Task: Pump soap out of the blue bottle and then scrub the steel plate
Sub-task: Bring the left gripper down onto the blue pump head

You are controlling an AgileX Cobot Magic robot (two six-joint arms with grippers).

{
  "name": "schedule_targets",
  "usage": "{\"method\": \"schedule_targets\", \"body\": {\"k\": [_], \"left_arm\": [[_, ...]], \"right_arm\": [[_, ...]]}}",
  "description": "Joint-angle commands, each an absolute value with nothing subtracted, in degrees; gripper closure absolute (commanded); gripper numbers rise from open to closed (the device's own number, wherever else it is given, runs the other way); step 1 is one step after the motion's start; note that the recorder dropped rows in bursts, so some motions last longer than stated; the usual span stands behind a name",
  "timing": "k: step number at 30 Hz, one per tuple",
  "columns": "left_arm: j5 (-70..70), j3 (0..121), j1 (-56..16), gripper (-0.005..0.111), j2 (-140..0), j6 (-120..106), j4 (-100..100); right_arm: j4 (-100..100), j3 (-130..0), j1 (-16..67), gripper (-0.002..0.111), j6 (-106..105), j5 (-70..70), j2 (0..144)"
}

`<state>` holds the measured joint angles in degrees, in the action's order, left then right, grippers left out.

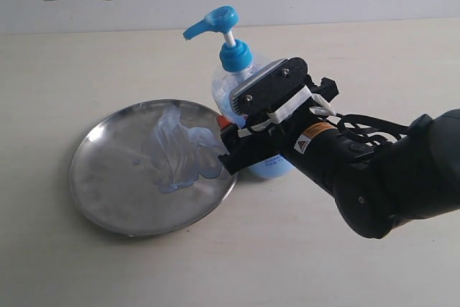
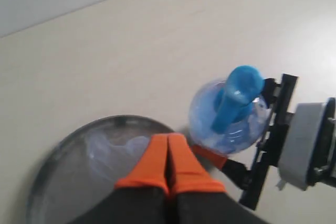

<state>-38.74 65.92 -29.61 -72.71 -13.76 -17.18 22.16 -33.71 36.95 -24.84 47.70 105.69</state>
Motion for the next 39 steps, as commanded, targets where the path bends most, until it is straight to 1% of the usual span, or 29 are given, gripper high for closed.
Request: {"method": "schedule_targets", "body": {"k": [1, 5, 12, 19, 39], "left_arm": [[-45.6, 75.9, -30.0, 0.107, -80.8, -20.5, -27.3], [-50.4, 82.4, -30.0, 0.107, -86.8, -20.9, -30.4], [-54.9, 89.0, -30.1, 0.107, -93.6, -23.4, -34.8], [-55.7, 90.1, -30.9, 0.107, -96.3, -24.2, -34.4], [-55.8, 90.1, -30.9, 0.107, -97.7, -24.3, -32.1]], "right_arm": [[20.6, -34.2, 37.0, 0.108, -25.4, 52.0, 105.4], [20.6, -34.2, 37.0, 0.108, -25.4, 52.0, 105.4], [20.6, -34.2, 37.0, 0.108, -25.4, 52.0, 105.4], [20.6, -34.2, 37.0, 0.108, -25.5, 52.0, 105.4], [20.6, -34.2, 37.0, 0.108, -25.5, 51.6, 105.4]]}}
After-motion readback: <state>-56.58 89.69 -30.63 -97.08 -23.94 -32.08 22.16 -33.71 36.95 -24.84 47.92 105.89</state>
